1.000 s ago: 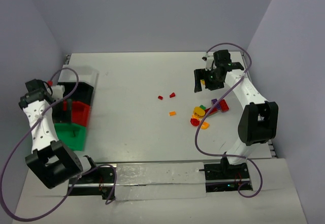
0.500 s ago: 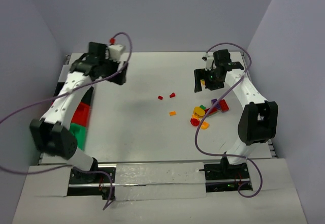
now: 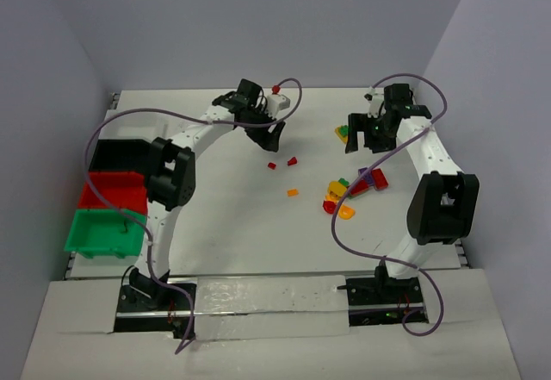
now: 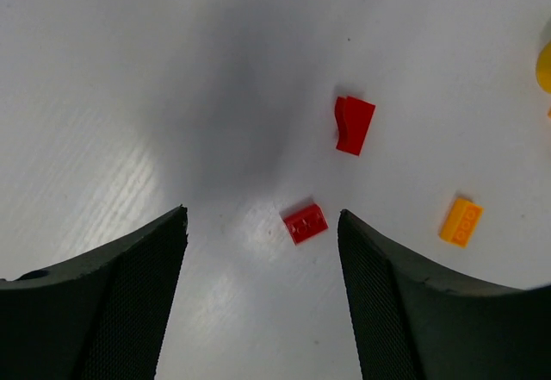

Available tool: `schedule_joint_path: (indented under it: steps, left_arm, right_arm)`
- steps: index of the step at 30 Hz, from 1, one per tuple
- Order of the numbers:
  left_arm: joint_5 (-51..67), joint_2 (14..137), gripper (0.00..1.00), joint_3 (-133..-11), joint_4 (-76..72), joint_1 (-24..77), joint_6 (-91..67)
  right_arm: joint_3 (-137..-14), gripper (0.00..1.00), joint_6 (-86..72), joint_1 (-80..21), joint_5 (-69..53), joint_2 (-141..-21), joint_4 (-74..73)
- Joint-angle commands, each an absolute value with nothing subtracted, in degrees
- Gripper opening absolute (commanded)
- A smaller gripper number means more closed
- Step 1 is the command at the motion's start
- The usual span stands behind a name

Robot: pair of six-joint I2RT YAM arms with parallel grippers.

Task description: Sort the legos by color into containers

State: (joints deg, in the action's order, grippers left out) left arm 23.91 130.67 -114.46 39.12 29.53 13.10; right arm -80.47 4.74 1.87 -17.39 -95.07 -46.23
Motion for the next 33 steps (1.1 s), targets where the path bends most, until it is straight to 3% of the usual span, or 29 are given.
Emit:
schedule_joint_path:
  steps: [1,20,26,33]
  left_arm:
    - [26.52,132.27,0.75,-119.17,33.35,31.76,12.95]
    - [17.8,141.29,0.66,-120.9,32.74,39.37,11.91]
    - [14.94,141.94,0.5,-120.59,32.61,39.73,11.69]
    - [13.22,138.18,0.16,-114.8,31.17,40.08,12.59]
  right_arm:
    - [-81.84,1.0,4.61,3.22,-18.32,-94.79,-46.49]
    - [-83.1,1.0,4.83,5.1,-18.72,-95.14,-46.93]
    - [-83.14,1.0,5.1,5.1,-18.19,-94.92,-47.11]
    - [-83.55,1.0,5.1,5.13,-18.25,-95.07,-47.29]
